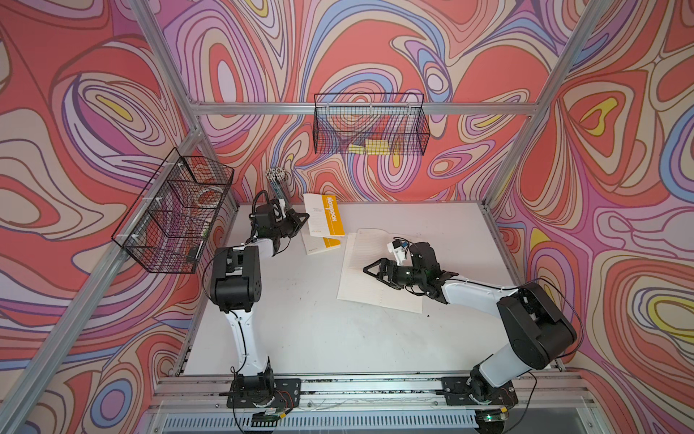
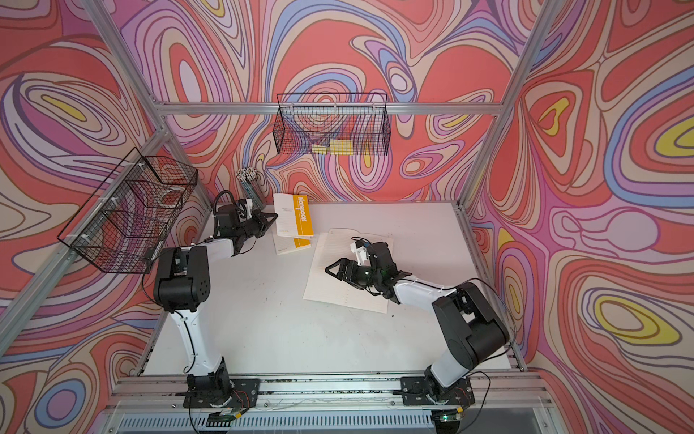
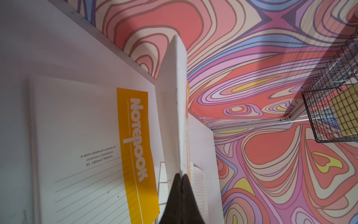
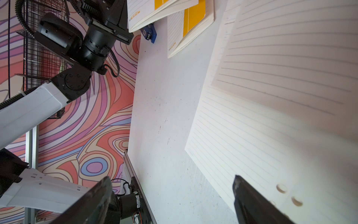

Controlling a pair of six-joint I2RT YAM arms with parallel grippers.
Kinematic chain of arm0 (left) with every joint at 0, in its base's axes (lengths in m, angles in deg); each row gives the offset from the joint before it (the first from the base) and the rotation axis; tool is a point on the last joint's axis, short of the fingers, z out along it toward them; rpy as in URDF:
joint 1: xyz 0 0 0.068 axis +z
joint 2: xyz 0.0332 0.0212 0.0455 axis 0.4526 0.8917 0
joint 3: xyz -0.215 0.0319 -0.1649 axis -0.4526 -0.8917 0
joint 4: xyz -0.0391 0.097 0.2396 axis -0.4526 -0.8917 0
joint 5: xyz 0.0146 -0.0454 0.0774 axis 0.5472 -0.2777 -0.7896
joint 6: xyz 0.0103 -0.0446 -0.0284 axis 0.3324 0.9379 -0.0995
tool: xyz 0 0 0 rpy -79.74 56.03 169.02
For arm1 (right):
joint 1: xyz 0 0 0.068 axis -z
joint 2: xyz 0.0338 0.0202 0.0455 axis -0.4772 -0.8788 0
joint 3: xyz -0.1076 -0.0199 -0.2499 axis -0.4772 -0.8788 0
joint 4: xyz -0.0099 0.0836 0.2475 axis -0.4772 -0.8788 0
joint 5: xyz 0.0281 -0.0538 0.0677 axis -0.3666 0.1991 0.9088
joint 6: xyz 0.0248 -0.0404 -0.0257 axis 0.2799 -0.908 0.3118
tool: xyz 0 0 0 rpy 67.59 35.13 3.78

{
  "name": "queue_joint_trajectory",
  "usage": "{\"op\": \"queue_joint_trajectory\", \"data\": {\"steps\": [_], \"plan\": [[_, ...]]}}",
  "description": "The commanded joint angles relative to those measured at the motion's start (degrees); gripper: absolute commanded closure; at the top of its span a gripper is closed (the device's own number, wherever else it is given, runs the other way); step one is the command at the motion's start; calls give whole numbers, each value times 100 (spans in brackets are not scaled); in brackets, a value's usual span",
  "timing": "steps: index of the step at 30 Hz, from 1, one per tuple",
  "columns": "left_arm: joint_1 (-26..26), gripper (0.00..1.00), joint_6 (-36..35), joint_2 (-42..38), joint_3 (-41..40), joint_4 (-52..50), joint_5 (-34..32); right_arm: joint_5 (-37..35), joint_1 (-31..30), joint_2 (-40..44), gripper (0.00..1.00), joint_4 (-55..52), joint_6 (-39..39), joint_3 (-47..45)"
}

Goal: Close the notebook
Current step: Place the notebook at the notebook.

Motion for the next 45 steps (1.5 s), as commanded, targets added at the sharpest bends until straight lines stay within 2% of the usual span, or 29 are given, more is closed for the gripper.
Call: {"op": "queue_joint_trajectory", "data": {"steps": [1,8,28,36,45], "plan": [[23,100,281,152,160,492,120,-105,17,-65,2,-132,-106,142],[23,100,360,304,81,602,56,-79,22,-159,2,-111,-92,202],[32,100,-546,210,-281,-458,-409,-22,21,-266,2,-119,-97,295],[29,100,-1015,320,-93,-1094,-556,-65,20,-178,2,-180,-126,203],[32,100,-1208,425,41,-1410,-838,-85,21,-129,2,-145,-92,131]]}}
